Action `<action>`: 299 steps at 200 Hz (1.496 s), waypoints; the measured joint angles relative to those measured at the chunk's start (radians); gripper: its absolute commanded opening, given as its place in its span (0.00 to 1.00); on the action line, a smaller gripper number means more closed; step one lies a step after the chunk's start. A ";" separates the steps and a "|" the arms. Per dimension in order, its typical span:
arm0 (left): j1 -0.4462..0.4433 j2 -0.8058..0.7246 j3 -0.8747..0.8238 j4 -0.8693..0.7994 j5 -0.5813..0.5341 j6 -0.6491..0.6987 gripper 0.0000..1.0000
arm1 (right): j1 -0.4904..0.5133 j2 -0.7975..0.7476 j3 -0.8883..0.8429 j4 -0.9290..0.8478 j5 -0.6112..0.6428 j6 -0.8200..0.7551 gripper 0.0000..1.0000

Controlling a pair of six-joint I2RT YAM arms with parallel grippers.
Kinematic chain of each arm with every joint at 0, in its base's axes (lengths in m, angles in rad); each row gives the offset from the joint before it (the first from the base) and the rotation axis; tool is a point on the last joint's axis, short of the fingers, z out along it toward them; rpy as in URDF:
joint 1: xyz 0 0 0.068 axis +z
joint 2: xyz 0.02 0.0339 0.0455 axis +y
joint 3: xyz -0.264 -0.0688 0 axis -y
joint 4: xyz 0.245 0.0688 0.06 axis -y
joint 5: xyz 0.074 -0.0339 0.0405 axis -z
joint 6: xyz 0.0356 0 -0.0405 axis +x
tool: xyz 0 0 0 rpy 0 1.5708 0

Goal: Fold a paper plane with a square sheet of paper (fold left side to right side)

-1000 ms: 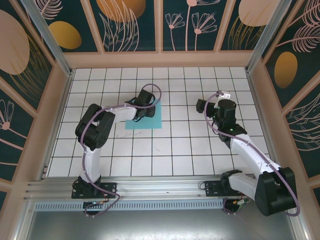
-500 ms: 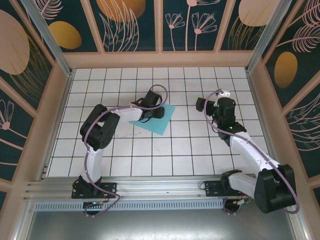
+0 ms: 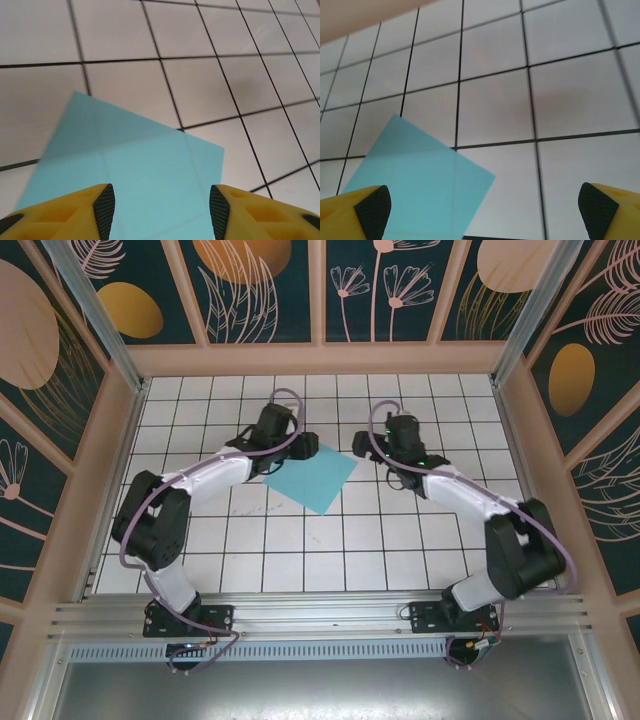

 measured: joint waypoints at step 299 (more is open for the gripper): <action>0.080 0.097 -0.224 0.116 0.161 -0.063 0.33 | 0.229 0.522 0.419 -0.222 -0.060 0.040 0.50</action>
